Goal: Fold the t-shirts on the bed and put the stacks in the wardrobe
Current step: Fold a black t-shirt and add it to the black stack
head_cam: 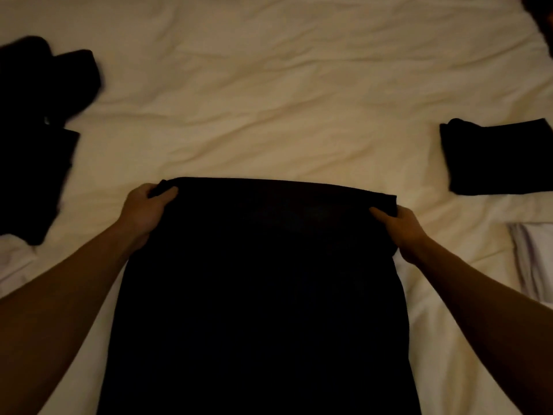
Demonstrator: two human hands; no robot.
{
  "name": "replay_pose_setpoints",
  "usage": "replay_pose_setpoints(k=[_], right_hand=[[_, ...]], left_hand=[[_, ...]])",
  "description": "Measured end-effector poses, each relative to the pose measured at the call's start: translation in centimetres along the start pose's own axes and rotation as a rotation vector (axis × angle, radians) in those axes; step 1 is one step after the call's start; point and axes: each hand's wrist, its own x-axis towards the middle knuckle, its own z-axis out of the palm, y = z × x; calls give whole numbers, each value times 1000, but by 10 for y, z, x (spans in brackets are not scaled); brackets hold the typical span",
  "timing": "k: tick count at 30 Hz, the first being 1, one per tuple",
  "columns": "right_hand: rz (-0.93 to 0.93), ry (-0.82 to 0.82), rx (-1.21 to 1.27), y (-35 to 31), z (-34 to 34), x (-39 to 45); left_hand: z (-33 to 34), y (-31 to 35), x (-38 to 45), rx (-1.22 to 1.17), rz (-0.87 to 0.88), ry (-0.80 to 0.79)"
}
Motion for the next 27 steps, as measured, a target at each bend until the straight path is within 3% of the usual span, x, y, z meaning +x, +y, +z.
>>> replay_pose_setpoints(k=[5, 9, 13, 16, 23, 27], right_hand=[[-198, 162, -43, -26, 0, 6], [-232, 200, -42, -43, 3, 18], [-159, 80, -86, -27, 1, 33], [-148, 12, -77, 7, -3, 56], [-152, 70, -47, -31, 5, 32], [-105, -1, -20, -46, 7, 39]], left_hand=[[-4, 21, 1, -64, 185, 173], [-2, 36, 10, 23, 279, 227], [-6, 26, 4, 315, 203, 24], [-16, 4, -7, 450, 253, -46], [-21, 14, 15, 153, 98, -13], [-5, 27, 40, -121, -32, 13]])
